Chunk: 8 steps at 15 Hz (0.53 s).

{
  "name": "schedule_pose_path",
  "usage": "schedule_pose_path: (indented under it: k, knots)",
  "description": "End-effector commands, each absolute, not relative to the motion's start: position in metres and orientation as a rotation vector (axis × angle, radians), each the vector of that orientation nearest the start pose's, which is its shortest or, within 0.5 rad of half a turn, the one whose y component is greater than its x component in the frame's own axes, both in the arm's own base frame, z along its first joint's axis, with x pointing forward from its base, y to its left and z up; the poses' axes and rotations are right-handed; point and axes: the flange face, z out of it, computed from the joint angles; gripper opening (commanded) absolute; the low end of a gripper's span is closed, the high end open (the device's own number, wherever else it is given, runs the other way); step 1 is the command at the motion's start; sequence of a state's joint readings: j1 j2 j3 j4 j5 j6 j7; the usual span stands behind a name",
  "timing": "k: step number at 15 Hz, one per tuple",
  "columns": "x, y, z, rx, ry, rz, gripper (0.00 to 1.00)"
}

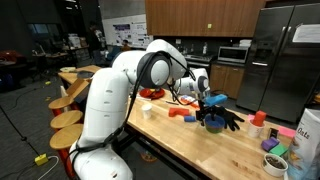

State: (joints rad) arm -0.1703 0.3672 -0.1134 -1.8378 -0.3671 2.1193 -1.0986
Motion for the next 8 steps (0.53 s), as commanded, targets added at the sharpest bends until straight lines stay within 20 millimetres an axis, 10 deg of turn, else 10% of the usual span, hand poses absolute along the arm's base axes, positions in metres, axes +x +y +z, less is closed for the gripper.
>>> schedule_pose_path:
  k: [1,8]
  knots:
    - [0.599,-0.185,0.323,-2.878,-1.626,0.473,1.0]
    - [0.603,-0.18,0.308,-2.836,-1.644,0.491,1.0]
